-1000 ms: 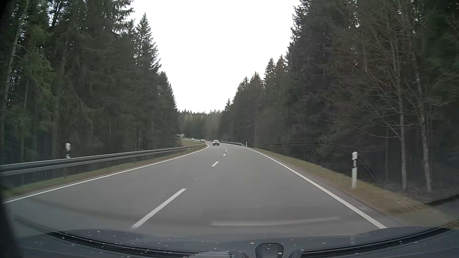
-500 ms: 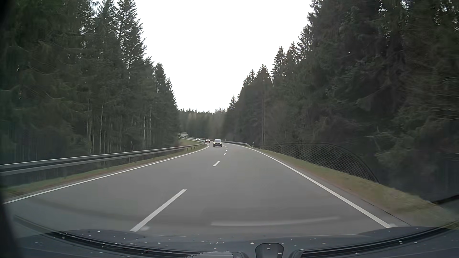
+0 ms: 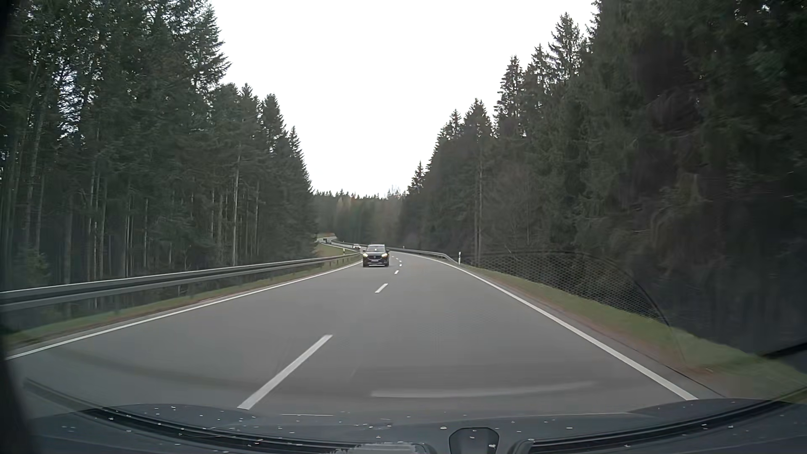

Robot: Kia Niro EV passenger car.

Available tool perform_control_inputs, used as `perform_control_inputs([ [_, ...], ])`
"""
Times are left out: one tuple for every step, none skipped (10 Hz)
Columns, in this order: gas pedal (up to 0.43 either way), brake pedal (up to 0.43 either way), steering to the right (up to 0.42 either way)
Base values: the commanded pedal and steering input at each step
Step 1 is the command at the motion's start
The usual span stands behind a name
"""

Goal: Follow the waypoints while adhering to traffic rules and regulations

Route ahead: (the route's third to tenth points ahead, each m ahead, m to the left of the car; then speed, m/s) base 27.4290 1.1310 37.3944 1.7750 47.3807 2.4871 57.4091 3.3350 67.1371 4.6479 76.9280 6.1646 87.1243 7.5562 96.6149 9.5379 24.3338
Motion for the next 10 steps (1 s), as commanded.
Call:
perform_control_inputs([
  [0.157, 0.0, -0.009],
  [0.157, 0.0, -0.009],
  [0.157, 0.0, -0.008],
  [0.157, 0.0, -0.008],
  [0.157, 0.0, -0.008],
  [0.157, 0.0, -0.008],
  [0.157, 0.0, -0.008],
  [0.157, 0.0, -0.008],
  [0.169, 0.0, -0.008],
  [0.169, 0.0, -0.008],
])
